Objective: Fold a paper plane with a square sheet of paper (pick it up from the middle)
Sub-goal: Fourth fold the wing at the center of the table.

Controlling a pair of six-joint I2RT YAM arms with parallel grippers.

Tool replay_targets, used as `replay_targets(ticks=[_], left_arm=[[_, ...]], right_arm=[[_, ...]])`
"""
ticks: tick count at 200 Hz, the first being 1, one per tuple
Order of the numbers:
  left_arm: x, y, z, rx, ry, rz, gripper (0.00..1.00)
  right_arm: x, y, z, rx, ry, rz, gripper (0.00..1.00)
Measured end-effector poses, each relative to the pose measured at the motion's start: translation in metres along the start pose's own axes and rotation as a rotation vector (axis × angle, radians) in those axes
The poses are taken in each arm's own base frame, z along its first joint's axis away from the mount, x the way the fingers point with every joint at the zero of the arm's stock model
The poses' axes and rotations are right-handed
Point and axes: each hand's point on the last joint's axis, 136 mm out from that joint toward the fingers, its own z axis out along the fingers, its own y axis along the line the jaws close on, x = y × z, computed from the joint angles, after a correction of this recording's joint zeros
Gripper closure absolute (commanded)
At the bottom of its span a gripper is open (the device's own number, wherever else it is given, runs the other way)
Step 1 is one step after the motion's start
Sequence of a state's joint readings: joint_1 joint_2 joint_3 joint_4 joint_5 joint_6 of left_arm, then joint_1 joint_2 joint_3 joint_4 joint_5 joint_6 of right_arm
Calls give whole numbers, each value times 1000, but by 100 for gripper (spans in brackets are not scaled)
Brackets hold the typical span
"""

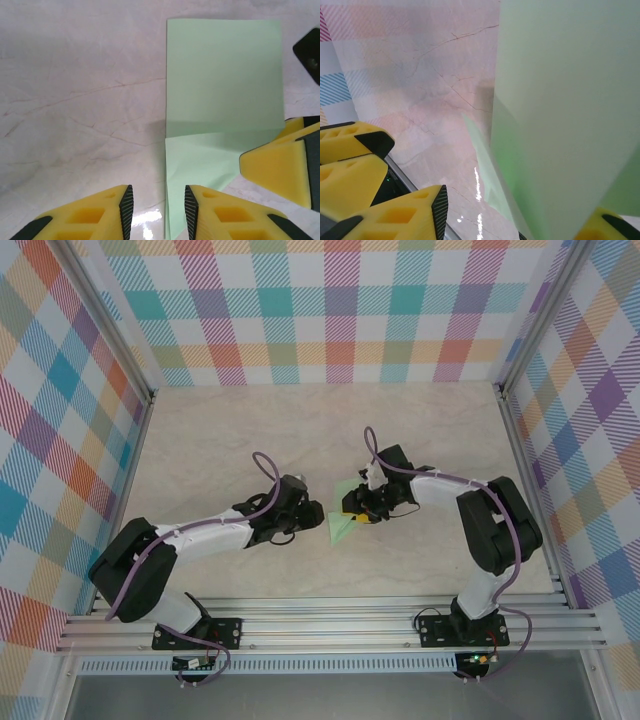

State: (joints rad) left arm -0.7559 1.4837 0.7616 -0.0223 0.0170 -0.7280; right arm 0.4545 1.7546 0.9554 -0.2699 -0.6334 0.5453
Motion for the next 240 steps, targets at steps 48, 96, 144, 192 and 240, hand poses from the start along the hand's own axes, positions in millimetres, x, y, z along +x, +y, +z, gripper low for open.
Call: replay_targets(ticks=[48, 96, 144, 192, 240], left_arm=[[6, -3, 3, 17, 36, 0, 73], [19, -13, 25, 38, 136, 22, 79], [27, -44, 40, 62, 195, 130, 76], [44, -49, 40, -15, 188, 306, 61], [49, -51, 43, -102, 137, 422, 62]], right_arm=[[9, -16, 15, 39, 49, 7, 78], [10, -27, 18, 105, 53, 20, 91], [10, -28, 17, 113, 53, 26, 89], [15, -29, 15, 129, 75, 54, 88], [20, -37, 14, 167, 93, 81, 88]])
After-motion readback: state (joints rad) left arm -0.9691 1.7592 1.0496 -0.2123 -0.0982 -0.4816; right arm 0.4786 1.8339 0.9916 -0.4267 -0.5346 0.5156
